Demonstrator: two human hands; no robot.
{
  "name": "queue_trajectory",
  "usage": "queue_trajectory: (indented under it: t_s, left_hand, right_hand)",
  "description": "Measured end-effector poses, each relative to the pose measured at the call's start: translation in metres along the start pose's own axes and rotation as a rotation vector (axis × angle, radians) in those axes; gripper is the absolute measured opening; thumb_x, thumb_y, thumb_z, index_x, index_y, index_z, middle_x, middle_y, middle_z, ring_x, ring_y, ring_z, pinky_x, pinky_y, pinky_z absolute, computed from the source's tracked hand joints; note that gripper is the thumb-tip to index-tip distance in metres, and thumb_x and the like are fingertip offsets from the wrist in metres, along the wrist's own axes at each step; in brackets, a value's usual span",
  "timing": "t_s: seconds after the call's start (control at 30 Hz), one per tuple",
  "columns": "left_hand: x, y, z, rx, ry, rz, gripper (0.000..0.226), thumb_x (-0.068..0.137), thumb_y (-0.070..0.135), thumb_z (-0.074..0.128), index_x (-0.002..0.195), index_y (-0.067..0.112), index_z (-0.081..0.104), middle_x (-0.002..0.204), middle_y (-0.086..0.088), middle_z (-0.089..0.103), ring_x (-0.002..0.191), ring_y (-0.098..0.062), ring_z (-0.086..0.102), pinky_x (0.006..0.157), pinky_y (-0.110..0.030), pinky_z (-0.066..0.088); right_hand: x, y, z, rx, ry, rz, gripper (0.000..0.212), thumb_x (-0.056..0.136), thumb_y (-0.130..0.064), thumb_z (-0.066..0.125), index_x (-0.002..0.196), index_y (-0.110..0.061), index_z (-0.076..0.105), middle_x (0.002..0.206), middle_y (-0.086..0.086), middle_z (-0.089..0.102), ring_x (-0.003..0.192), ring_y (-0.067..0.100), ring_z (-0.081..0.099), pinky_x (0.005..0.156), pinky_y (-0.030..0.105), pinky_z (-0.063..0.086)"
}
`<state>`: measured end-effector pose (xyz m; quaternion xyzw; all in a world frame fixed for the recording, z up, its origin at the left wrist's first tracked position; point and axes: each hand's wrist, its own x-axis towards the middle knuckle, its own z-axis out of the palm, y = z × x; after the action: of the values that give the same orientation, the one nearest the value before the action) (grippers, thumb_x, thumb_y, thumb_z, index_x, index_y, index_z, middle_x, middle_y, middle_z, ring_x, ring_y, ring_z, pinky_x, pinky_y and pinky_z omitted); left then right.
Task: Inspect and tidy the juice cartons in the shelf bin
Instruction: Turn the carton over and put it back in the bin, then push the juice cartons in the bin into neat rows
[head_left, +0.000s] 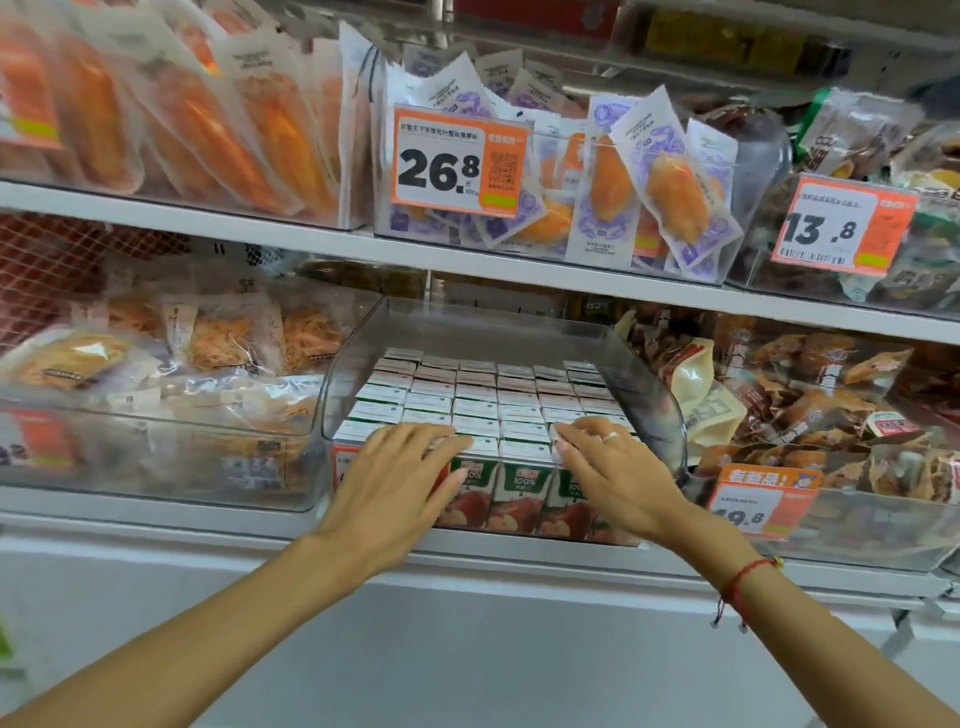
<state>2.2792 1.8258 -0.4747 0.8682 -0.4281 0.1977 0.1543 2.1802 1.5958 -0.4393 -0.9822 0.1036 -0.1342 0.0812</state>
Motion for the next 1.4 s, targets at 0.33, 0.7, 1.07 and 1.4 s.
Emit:
queue_trajectory:
  t_s: [0.33, 0.7, 1.07, 1.4]
  left_hand:
    - [-0.001, -0.002, 0.0, -0.006, 0.035, 0.048, 0.041, 0.107, 0.032, 0.028, 0.144, 0.027, 0.044, 0.146, 0.007, 0.047, 0.134, -0.015, 0.041, 0.111, -0.032, 0.027]
    - [-0.003, -0.002, 0.001, 0.027, 0.102, 0.095, 0.035, 0.104, 0.025, 0.042, 0.136, 0.02, 0.055, 0.136, -0.001, 0.058, 0.125, -0.02, 0.054, 0.115, -0.038, 0.031]
    - [-0.003, -0.003, 0.002, 0.068, 0.169, 0.115, 0.029, 0.097, 0.024, 0.057, 0.126, 0.02, 0.063, 0.124, 0.0, 0.065, 0.113, -0.019, 0.062, 0.105, -0.039, 0.044]
    - [-0.002, -0.002, 0.005, 0.064, 0.167, 0.118, 0.031, 0.101, 0.025, 0.048, 0.129, 0.019, 0.059, 0.126, 0.0, 0.062, 0.113, -0.021, 0.059, 0.096, -0.036, 0.047]
  right_hand:
    - [0.029, 0.006, -0.026, 0.133, -0.118, -0.002, 0.032, 0.104, -0.021, 0.042, 0.124, -0.011, 0.065, 0.13, 0.005, 0.059, 0.112, 0.012, 0.05, 0.092, 0.021, 0.036]
    - [0.096, 0.028, -0.044, -0.154, -0.334, -0.035, 0.027, 0.09, -0.032, 0.067, 0.116, -0.024, 0.068, 0.107, -0.006, 0.066, 0.088, 0.012, 0.058, 0.081, 0.021, 0.042]
    - [0.114, 0.022, -0.044, -0.226, -0.451, -0.034, 0.039, 0.09, -0.035, 0.067, 0.126, -0.023, 0.063, 0.103, -0.012, 0.057, 0.09, 0.01, 0.056, 0.081, 0.02, 0.041]
    - [0.056, 0.01, -0.077, -0.176, -0.029, -0.173, 0.042, 0.098, -0.026, 0.053, 0.136, -0.009, 0.045, 0.131, 0.01, 0.057, 0.104, 0.017, 0.054, 0.081, 0.021, 0.036]
